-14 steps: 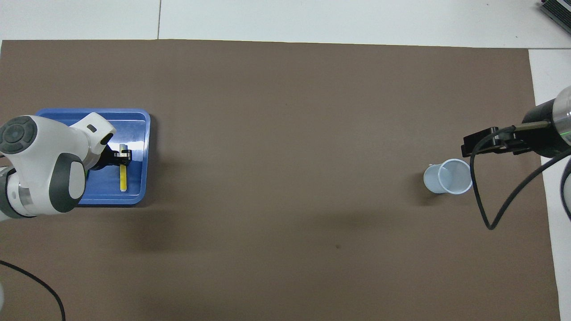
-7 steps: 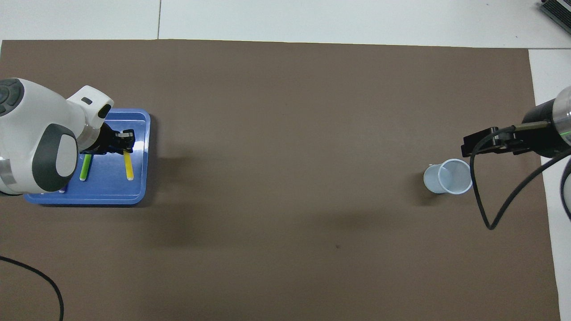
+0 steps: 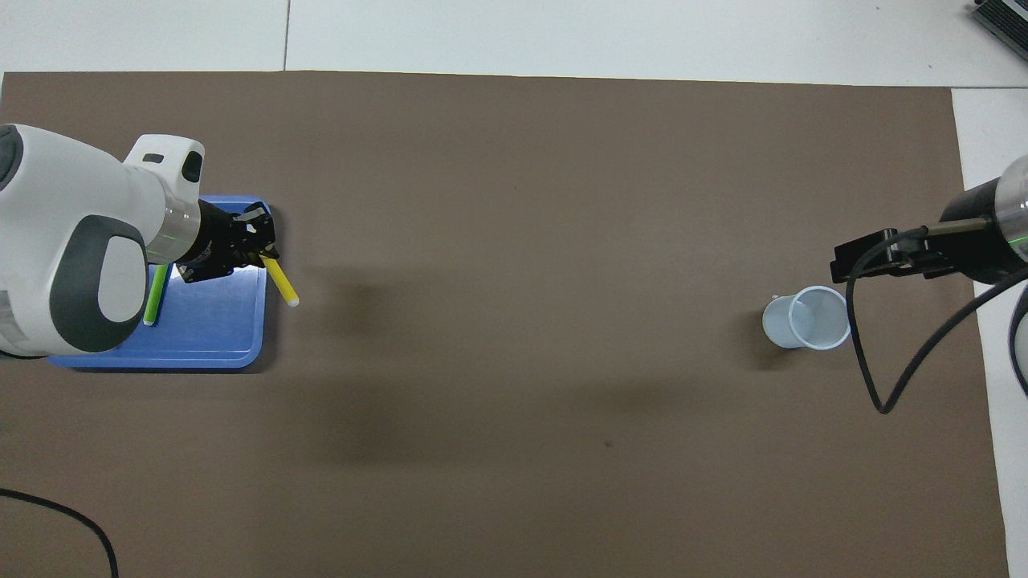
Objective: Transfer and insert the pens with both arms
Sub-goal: 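Lift the yellow pen with the left gripper while the right gripper approaches, then close the right gripper on the yellow pen's free end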
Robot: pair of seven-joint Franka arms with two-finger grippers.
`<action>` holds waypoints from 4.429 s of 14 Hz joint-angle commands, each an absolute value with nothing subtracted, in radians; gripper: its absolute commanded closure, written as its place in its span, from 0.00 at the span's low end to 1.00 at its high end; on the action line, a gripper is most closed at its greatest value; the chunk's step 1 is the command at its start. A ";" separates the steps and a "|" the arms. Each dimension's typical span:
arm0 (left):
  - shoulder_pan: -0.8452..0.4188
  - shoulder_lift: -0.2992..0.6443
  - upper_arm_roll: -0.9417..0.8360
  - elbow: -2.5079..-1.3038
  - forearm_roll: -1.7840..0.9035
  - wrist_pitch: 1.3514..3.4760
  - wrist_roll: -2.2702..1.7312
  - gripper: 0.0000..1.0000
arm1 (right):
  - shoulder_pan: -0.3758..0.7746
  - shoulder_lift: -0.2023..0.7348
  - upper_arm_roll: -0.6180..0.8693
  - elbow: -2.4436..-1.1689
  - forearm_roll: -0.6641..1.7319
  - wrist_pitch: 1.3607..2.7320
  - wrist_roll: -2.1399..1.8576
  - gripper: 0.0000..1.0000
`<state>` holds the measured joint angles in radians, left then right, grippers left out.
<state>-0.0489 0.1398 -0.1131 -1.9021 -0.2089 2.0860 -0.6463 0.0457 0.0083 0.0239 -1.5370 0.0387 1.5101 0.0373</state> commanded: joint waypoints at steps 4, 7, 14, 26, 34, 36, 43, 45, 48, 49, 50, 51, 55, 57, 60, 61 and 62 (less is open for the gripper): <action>-0.063 0.060 -0.161 -1.911 -0.357 2.074 -0.994 1.00 | -0.017 -0.034 0.015 -1.568 0.066 1.540 0.028 0.00; -0.113 0.002 -0.163 -1.925 -0.382 2.085 -1.147 1.00 | 0.003 -0.040 0.032 -1.577 0.090 1.545 0.031 0.00; -0.150 -0.141 -0.164 -2.097 -0.727 2.218 -1.285 1.00 | 0.090 -0.037 0.037 -1.626 0.299 1.759 0.266 0.00; -0.391 -0.311 -0.164 -2.350 -0.911 2.559 -1.413 1.00 | 0.287 -0.028 0.038 -1.764 0.512 2.130 0.704 0.00; -0.403 -0.313 -0.163 -2.350 -0.911 2.562 -1.520 1.00 | 0.495 -0.020 0.037 -1.896 0.522 2.361 0.870 0.00; -0.408 -0.313 -0.163 -2.350 -0.911 2.562 -1.522 1.00 | 0.534 -0.025 0.038 -1.937 0.522 2.359 0.868 0.00; -0.411 -0.313 -0.163 -2.350 -0.911 2.563 -1.531 1.00 | 0.557 -0.035 0.038 -1.942 0.522 2.287 0.857 0.16; -0.411 -0.313 -0.163 -2.350 -0.911 2.562 -1.531 1.00 | 0.555 -0.032 0.038 -1.934 0.525 2.283 0.862 0.17; -0.411 -0.313 -0.163 -2.350 -0.911 2.562 -1.532 1.00 | 0.558 -0.034 0.038 -1.933 0.526 2.283 0.864 0.23; -0.411 -0.313 -0.164 -2.350 -0.911 2.562 -1.539 1.00 | 0.558 -0.034 0.040 -1.933 0.526 2.283 0.864 0.28; -0.413 -0.313 -0.164 -2.350 -0.911 2.562 -1.540 1.00 | 0.558 -0.034 0.040 -1.933 0.526 2.283 0.859 0.36; -0.413 -0.313 -0.164 -2.350 -0.911 2.562 -1.542 1.00 | 0.557 -0.032 0.040 -1.933 0.526 2.283 0.859 0.47; -0.416 -0.313 -0.164 -2.350 -0.911 2.563 -1.542 1.00 | 0.555 -0.031 0.040 -1.933 0.555 2.286 0.856 0.93; -0.416 -0.313 -0.164 -2.349 -0.911 2.563 -1.543 1.00 | 0.548 -0.029 0.040 -1.930 0.598 2.289 0.853 1.00; -0.416 -0.313 -0.163 -2.349 -0.911 2.565 -1.551 1.00 | 0.548 -0.028 0.040 -1.928 0.604 2.292 0.853 1.00; -0.416 -0.313 -0.163 -2.349 -0.911 2.563 -1.552 1.00 | 0.546 -0.028 0.040 -1.927 0.606 2.293 0.854 1.00; -0.416 -0.313 -0.163 -2.349 -0.911 2.563 -1.554 1.00 | 0.545 -0.029 0.038 -1.927 0.607 2.292 0.854 1.00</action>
<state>-0.3919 -0.2892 -0.1729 -2.3233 -0.8949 2.5411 -1.5405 0.5549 -0.0146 0.0335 -1.9188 0.5711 2.2945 0.8665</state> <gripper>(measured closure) 0.828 0.797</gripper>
